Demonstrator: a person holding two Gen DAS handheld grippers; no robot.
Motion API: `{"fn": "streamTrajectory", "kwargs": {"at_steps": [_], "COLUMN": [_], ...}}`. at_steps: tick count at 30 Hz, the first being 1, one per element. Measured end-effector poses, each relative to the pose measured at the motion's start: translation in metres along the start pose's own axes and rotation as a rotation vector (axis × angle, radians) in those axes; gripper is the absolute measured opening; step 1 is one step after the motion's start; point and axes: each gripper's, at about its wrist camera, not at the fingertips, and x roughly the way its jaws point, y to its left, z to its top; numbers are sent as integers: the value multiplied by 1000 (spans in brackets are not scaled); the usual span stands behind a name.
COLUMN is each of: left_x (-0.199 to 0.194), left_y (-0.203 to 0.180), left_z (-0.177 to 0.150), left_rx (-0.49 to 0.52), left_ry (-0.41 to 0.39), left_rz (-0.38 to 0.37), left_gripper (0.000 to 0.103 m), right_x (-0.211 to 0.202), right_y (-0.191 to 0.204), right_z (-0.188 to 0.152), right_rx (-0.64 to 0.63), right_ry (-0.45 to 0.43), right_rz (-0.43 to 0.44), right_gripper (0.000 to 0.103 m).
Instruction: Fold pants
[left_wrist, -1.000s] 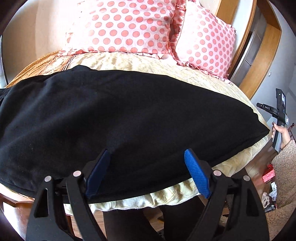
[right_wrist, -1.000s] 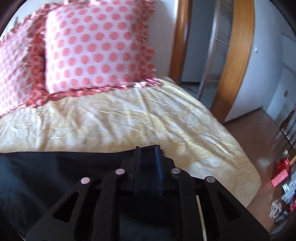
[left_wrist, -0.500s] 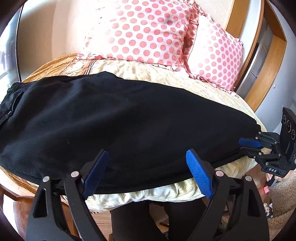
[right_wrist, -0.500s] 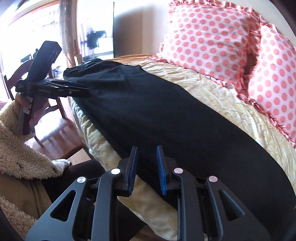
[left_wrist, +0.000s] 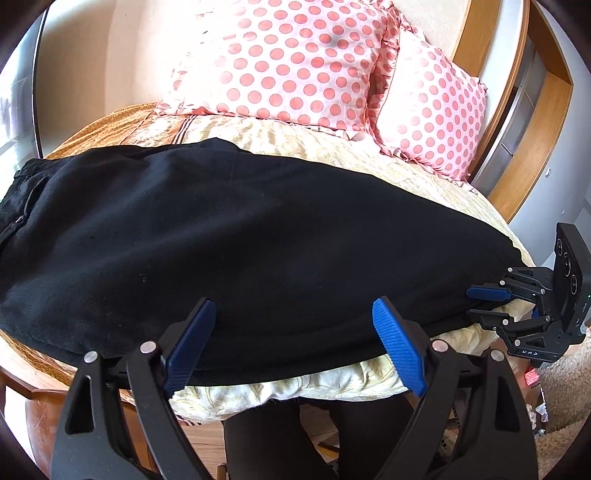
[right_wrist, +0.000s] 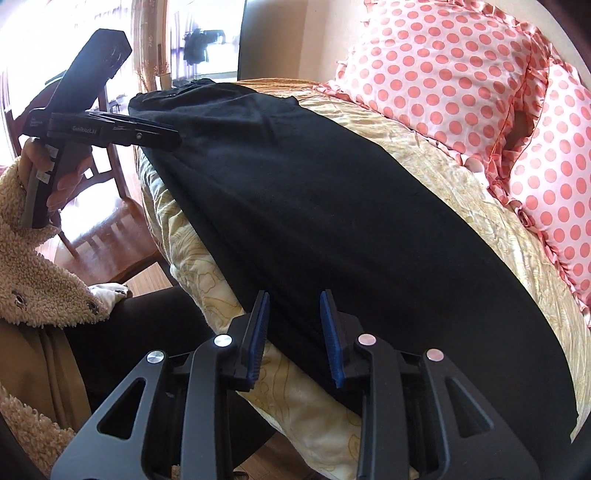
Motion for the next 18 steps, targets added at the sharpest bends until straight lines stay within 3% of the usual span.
{"fn": "streamTrajectory", "kwargs": {"at_steps": [6, 7, 8, 9, 13, 18], "left_x": [-1, -1, -1, -1, -2, -5], "left_y": [2, 2, 2, 2, 4, 4], "left_z": [1, 1, 1, 2, 3, 5], "left_rx": [-13, -13, -15, -17, -22, -12], "left_ry": [-6, -7, -9, -10, -14, -26], "left_rz": [2, 6, 7, 7, 9, 7], "left_gripper": [87, 87, 87, 87, 88, 88], "right_x": [2, 2, 2, 1, 0, -14], "right_y": [-9, -7, -4, -3, -7, -7], "right_z": [-2, -2, -2, -1, -2, -9], "right_rx": [46, 34, 26, 25, 55, 78], "right_ry": [-15, -19, -23, -26, -52, -77], "right_rz": [52, 40, 34, 23, 31, 149], "right_gripper": [28, 24, 8, 5, 4, 0]}}
